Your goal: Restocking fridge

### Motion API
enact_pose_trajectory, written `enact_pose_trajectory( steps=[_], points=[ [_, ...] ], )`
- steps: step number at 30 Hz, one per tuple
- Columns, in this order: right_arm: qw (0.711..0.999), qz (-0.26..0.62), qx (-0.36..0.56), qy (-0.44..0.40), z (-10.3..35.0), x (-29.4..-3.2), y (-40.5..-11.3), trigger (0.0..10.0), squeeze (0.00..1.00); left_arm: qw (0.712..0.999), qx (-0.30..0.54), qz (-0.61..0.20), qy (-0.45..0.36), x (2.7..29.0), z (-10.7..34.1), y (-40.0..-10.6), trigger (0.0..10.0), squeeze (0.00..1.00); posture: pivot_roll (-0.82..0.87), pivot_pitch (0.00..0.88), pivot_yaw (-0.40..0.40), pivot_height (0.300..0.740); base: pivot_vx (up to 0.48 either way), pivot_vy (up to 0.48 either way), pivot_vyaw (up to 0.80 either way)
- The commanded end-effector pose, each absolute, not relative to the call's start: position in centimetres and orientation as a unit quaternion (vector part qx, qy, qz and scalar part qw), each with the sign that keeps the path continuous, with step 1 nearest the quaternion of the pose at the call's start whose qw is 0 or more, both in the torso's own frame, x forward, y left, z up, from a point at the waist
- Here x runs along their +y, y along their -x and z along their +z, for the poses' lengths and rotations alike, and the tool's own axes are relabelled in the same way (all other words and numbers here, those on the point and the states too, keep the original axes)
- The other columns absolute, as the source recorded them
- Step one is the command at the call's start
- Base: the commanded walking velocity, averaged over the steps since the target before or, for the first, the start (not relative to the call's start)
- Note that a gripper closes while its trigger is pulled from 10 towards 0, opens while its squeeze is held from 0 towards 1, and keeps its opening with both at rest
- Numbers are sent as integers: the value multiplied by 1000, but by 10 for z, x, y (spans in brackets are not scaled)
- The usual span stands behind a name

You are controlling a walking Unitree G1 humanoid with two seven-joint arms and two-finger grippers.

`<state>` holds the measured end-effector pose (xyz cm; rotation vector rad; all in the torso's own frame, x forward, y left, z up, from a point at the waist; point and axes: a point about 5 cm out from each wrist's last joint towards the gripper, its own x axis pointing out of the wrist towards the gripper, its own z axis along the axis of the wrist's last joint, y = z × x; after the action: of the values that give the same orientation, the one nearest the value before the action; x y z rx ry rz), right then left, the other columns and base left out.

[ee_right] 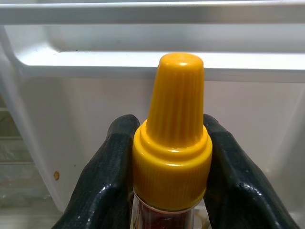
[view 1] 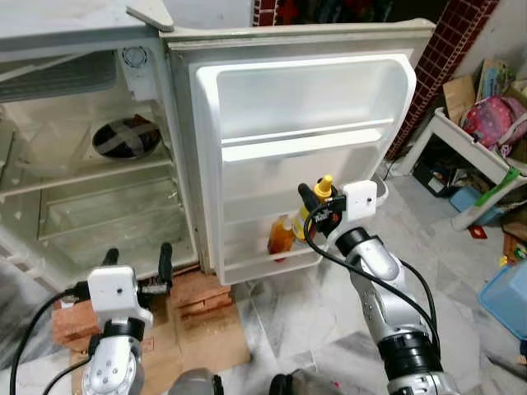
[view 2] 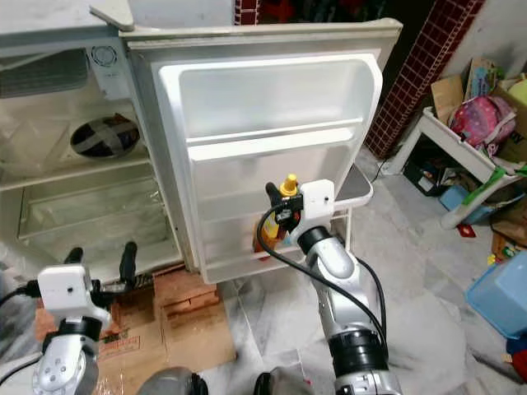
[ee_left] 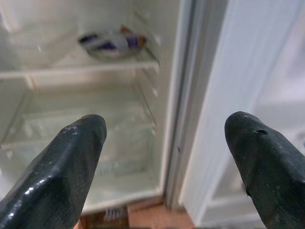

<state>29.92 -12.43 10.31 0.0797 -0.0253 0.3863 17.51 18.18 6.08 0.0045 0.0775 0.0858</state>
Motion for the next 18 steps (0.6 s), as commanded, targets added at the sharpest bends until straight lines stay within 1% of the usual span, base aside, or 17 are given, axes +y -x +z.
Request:
enact_pose_trajectory(
  steps=[1, 6, 13, 18],
  points=[
    [981, 190, -31, -42, 111, -124, -302, 10000, 0, 998, 39, 39, -2, 181, 63, -176, 10000, 0, 78, 65, -70, 740, 0, 0, 0],
    [979, 194, -34, -43, 113, -120, -304, 10000, 0, 998, 40, 40, -3, 182, 63, -178, 10000, 0, 75, 61, -68, 740, 0, 0, 0],
    [980, 192, -37, -43, 115, -122, -306, 10000, 0, 998, 45, 38, -8, 182, 63, -182, 10000, 0, 70, 62, -63, 705, 0, 0, 0],
    [979, 194, -37, -45, 115, -121, -305, 10000, 0, 998, 51, 44, -12, 183, 62, -183, 10000, 0, 70, 60, -60, 705, 0, 0, 0]
  ],
)
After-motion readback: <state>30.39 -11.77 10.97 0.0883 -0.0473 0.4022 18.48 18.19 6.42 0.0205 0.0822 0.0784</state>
